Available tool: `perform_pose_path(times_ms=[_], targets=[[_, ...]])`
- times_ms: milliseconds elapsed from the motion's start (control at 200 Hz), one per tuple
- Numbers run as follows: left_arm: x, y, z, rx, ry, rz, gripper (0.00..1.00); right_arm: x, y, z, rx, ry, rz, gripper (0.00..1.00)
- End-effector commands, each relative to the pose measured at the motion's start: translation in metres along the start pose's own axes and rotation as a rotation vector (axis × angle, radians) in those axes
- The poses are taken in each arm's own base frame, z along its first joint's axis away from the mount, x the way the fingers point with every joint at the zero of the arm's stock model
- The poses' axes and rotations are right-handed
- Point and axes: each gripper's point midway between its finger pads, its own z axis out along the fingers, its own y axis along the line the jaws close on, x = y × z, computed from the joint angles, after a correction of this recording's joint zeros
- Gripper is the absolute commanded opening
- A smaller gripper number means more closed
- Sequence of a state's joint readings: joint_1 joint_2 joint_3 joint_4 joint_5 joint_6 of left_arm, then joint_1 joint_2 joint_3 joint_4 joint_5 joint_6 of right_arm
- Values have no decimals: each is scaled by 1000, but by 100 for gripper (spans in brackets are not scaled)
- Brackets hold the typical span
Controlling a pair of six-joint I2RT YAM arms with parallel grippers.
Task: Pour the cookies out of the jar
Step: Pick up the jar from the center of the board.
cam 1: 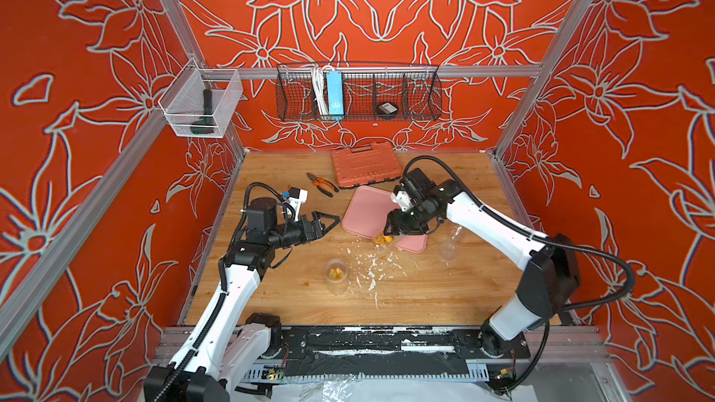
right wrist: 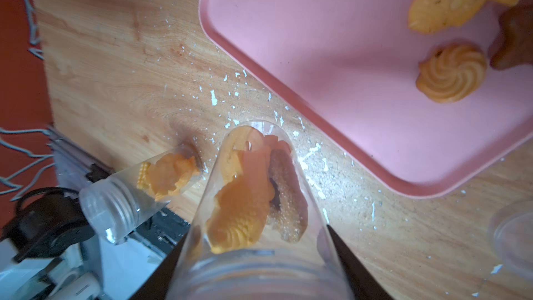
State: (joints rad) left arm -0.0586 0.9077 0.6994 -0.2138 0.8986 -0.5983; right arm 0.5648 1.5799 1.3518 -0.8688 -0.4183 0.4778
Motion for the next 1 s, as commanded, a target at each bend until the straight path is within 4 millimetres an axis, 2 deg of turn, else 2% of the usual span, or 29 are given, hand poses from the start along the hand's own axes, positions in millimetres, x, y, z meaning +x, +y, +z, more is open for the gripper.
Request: perform_pose_path(times_ms=[0,250,345,360,420,540,646,836,996], targets=[[-2,-26,0,145,27,29,98,-3,19,-22,-211,-41,24,61],[-4,-39,6,246,65,10,98,-14,27,-59,-518,-128,107,60],[-3,-51,8,296,82,32,98,-22,32,-73,-633,-171,129,60],[-3,-47,13,295,96,16,98,-23,33,-75,-651,-176,129,60],[-2,-55,18,329,117,27,98,-26,39,-83,-707,-187,123,60],[5,-70,30,378,187,42,98,-27,48,-99,-768,-202,97,60],[12,-74,38,404,241,25,98,-29,55,-115,-810,-239,77,60],[19,-94,38,492,296,35,98,-28,70,-139,-912,-265,47,60],[20,-114,36,560,317,53,98,-27,76,-147,-947,-254,38,59]])
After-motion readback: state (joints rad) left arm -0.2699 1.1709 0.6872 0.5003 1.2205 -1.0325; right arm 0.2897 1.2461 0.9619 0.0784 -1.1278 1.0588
